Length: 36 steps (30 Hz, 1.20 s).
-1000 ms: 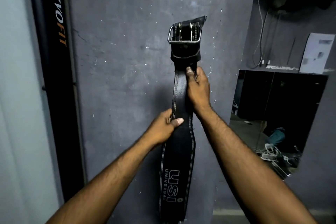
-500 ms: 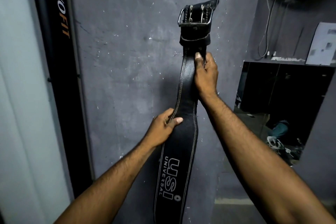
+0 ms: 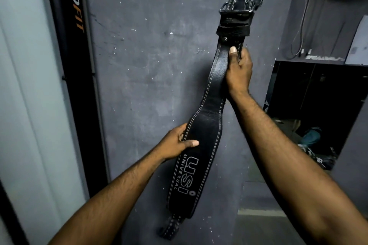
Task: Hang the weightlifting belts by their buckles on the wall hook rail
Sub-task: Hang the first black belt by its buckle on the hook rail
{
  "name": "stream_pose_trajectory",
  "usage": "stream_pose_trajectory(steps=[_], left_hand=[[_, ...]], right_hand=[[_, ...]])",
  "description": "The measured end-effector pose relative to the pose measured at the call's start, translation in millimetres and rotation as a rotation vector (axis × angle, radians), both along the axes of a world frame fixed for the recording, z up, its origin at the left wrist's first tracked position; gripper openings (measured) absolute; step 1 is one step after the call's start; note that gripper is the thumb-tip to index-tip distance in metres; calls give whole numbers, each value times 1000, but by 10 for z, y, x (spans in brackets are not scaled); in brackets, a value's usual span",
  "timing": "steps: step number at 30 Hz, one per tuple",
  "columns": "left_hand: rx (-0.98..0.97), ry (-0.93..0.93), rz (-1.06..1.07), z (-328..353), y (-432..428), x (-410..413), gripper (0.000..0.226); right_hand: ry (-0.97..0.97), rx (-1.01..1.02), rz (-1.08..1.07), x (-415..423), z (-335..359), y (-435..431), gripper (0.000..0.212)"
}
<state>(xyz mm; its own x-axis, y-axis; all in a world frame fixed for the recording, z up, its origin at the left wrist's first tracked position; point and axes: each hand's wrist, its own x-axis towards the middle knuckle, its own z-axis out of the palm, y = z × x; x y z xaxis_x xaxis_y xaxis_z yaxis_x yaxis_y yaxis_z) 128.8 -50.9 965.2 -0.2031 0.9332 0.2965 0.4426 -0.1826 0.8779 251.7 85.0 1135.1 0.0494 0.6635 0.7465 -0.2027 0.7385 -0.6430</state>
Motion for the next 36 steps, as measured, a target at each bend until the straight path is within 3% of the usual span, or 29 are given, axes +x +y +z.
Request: stream_pose_trajectory(steps=[5,12,15,17,21,22,25,28,36], left_hand=[[-57,20,5,-135,-11,-75,59],[-121,146,1,-340,20,-75,18],[-248,243,-59,-492,13,-157,18],[-264,268,-51,-600,2,-160,32],[-21,-11,-53,-407,9,-3,68],[74,-101,-55,-231,33,67,67],[335,-333,30,463,169,273,29],[507,-472,30,1141,273,392,24],[670,-457,84,1867,327,310,37]], right_hand=[[15,15,-9,31,8,-79,22],[-8,61,28,78,37,-91,16],[-14,51,21,104,92,-124,21],[-24,45,33,113,91,-137,19],[-28,48,94,131,-45,-127,25],[-33,49,108,121,-104,-149,24],[-59,50,194,43,-344,-257,27],[-114,30,277,-19,-567,-373,21],[-256,-30,394,70,-665,-367,29]])
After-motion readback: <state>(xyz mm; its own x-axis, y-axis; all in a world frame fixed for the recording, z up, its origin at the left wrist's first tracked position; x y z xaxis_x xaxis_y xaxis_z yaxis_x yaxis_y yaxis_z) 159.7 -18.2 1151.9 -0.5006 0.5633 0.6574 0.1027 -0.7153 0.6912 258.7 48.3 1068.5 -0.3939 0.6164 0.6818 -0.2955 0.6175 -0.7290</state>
